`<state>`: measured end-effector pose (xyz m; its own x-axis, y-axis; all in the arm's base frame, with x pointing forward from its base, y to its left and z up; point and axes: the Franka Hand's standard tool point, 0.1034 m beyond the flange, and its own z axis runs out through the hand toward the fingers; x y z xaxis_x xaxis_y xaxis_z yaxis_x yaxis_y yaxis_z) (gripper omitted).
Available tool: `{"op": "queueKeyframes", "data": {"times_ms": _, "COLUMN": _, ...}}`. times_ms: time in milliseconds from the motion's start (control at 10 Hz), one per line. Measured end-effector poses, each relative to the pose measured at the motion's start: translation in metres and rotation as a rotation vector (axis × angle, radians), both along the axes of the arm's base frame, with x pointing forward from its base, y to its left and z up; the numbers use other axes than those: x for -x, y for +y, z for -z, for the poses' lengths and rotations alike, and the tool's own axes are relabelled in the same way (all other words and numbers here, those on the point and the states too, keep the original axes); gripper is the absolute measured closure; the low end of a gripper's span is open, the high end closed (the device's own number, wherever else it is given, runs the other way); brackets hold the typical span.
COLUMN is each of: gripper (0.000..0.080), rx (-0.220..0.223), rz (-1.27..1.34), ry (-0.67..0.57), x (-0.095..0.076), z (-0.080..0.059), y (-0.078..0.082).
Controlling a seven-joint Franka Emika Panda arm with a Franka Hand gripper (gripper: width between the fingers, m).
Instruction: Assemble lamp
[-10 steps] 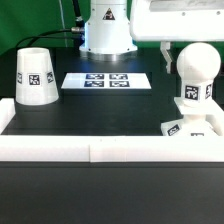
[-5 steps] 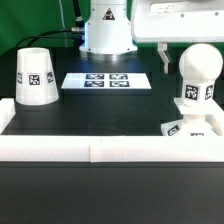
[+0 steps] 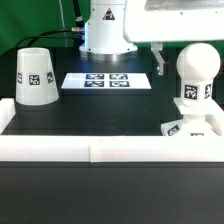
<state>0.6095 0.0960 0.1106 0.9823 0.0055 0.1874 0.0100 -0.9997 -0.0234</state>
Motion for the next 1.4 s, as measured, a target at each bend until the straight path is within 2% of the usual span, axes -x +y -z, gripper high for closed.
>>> {"op": "queueKeyframes", "data": {"times_ms": 100, "gripper": 0.0101, "rx": 0.011, "rz": -0.055, "ry": 0.000, "x": 0.000, "z": -0.001, "y": 0.003}}
{"op": "queueKeyframes", "data": {"times_ms": 400, "gripper": 0.0101, "rx": 0.051, "rz": -0.247, "ry": -0.002, "x": 0.000, "z": 0.001, "y": 0.000}}
{"op": "queueKeyframes", "data": {"times_ms": 800, "gripper": 0.0101, "rx": 0.132, "rz": -0.578, "ry": 0.011, "x": 0.002, "z": 0.001, "y": 0.003}}
{"op": "queueKeyframes", "data": {"times_ms": 1200, "gripper": 0.0101, "rx": 0.219, "rz": -0.989, "ry": 0.026, "x": -0.002, "z": -0.003, "y": 0.001}}
{"op": "queueKeyframes", "data": {"times_ms": 1400, "gripper": 0.0101, "rx": 0.254, "rz": -1.159, "ry": 0.040, "x": -0.012, "z": -0.009, "y": 0.005}}
